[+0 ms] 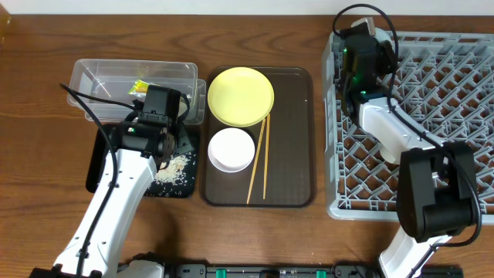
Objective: Sort waste into correct bins and load items into the dishwasher rack
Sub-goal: 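Lift the light-blue bowl and set it tilted in the rack's back-left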
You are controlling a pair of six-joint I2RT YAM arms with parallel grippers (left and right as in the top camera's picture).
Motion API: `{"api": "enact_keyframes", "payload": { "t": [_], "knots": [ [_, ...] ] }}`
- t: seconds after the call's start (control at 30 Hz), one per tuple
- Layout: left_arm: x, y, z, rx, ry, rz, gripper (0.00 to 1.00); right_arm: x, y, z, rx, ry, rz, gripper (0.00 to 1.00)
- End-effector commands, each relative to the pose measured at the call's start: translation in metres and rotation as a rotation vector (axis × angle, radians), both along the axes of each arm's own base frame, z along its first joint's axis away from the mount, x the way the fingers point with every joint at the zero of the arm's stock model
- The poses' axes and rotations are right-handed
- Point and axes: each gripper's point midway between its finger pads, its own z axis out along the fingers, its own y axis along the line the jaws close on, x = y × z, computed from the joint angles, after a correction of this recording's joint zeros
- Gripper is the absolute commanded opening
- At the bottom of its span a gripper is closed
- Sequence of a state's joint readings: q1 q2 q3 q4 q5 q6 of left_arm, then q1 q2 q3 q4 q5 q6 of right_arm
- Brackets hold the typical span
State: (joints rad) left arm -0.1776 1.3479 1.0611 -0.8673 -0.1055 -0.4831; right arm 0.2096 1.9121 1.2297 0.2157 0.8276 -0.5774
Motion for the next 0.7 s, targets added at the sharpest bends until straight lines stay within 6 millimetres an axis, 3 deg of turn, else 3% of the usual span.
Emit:
{"api": "enact_keyframes", "payload": {
  "t": [0.0, 0.23, 0.4, 0.53, 0.67],
  "knots": [
    [0.003, 0.003, 0.009, 0.005, -0.028, 0.020, 0.61, -0.013, -0.001, -0.021, 0.047, 0.020, -0.064, 0.01],
    [0.003, 0.003, 0.009, 0.005, -0.028, 0.020, 0.61, -0.027, 0.010, -0.022, 0.019, 0.042, -0.102, 0.01],
    [0.003, 0.003, 0.009, 0.005, -0.028, 0.021, 0.61, -0.036, 0.026, -0.012, 0.074, 0.005, -0.103, 0.03],
    [0.003, 0.003, 0.009, 0.005, -0.028, 0.020, 0.61, -0.049, 0.033, -0.004, 0.220, -0.034, -0.113, 0.27],
    [0.003, 0.003, 0.009, 0.005, -0.028, 0.020, 0.61, -0.062, 0.053, -0.007, 0.374, 0.073, 0.001, 0.54]
  ]
}}
